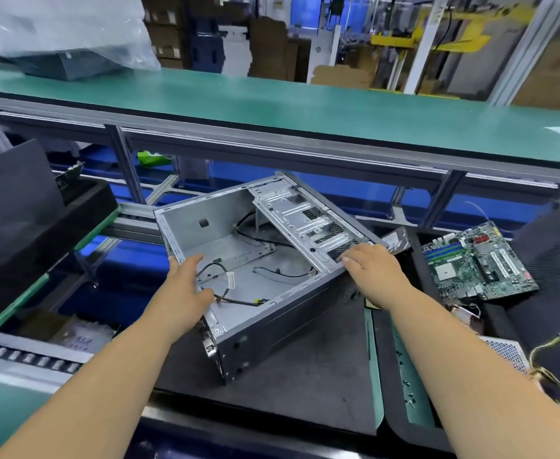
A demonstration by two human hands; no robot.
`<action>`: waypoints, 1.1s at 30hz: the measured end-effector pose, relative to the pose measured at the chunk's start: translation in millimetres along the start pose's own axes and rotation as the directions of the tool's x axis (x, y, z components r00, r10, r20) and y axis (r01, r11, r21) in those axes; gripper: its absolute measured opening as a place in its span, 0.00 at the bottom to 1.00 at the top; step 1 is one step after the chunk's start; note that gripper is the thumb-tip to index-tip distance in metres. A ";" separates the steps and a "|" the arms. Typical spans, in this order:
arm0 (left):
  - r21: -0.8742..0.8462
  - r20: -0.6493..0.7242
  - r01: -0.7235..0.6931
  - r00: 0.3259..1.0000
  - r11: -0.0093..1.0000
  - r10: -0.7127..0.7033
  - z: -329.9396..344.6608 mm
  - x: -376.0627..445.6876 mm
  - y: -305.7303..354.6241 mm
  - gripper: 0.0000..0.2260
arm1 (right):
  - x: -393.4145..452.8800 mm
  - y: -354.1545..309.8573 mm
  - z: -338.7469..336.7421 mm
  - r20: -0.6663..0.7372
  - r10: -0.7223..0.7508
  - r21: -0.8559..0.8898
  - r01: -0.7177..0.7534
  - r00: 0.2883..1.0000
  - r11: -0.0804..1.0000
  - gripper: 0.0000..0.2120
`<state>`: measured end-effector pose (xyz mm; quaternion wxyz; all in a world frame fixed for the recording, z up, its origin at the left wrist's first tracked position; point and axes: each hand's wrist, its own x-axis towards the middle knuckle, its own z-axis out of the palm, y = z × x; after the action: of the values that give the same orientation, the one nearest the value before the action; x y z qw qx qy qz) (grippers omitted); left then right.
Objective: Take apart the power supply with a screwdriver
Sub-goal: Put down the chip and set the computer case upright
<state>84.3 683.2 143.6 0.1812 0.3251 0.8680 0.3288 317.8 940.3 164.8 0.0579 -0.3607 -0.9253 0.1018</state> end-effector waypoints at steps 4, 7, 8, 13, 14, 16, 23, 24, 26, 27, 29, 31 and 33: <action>0.005 0.062 -0.079 0.995 0.997 0.079 -16.6 18.6 -16.2 0.30 | -9.2 -19.5 4.4 -0.051 0.110 -0.047 -0.113 0.993 0.993 0.18; -0.003 0.113 -0.130 0.985 0.991 0.130 -26.1 36.2 -25.1 0.30 | -18.1 -30.1 8.9 -0.113 0.178 -0.076 -0.187 0.978 0.979 0.19; -0.013 0.131 -0.142 0.981 0.990 0.142 -28.5 42.3 -27.7 0.30 | -20.9 -33.3 10.3 -0.126 0.199 -0.069 -0.209 0.972 0.975 0.19; -0.081 0.197 -0.208 0.955 0.975 0.221 -39.9 68.7 -35.5 0.32 | -39.8 -50.2 14.5 -0.162 0.303 0.002 -0.307 0.939 0.952 0.18; -0.082 0.208 -0.221 0.950 0.972 0.233 -43.0 73.5 -36.5 0.32 | -43.9 -55.5 14.5 -0.161 0.318 0.017 -0.320 0.934 0.947 0.18; -0.052 0.233 -0.244 0.940 0.968 0.249 -50.4 83.0 -38.5 0.31 | -51.2 -68.0 14.4 -0.151 0.339 0.038 -0.337 0.929 0.941 0.16; 0.040 0.102 -0.210 0.973 0.977 0.205 -73.4 95.2 -44.7 0.31 | -62.9 -100.5 12.4 -0.079 0.287 -0.104 -0.294 0.955 0.950 0.16; 0.073 0.061 -0.207 0.977 0.976 0.202 -73.2 92.1 -42.0 0.31 | -62.5 -101.0 9.6 -0.063 0.282 -0.111 -0.288 0.957 0.951 0.16; 0.099 -0.012 -0.212 0.977 0.972 0.214 -69.9 82.4 -34.4 0.29 | -60.7 -97.7 2.7 -0.044 0.279 -0.083 -0.282 0.959 0.956 0.13; 0.099 -0.040 -0.224 0.973 0.970 0.228 -67.0 75.9 -29.7 0.28 | -59.4 -94.2 -0.9 -0.042 0.282 -0.035 -0.284 0.958 0.958 0.11; 0.107 -0.088 -0.234 0.966 0.966 0.243 -58.7 60.9 -19.8 0.28 | -55.6 -85.7 -7.6 -0.056 0.284 0.105 -0.277 0.957 0.955 0.07; 0.122 -0.120 -0.210 0.967 0.970 0.225 -48.4 43.9 -9.1 0.30 | -48.3 -75.1 -12.9 -0.093 0.261 0.147 -0.246 0.961 0.958 0.08; 0.209 -0.092 -0.120 0.986 0.970 0.142 -35.0 28.9 0.4 0.33 | -37.3 -60.5 -15.3 -0.104 0.220 0.077 -0.213 0.970 0.974 0.10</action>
<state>45.1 687.3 166.1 0.0786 0.3806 0.8820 0.2666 308.2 873.7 192.3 0.1097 -0.4626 -0.8719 0.1173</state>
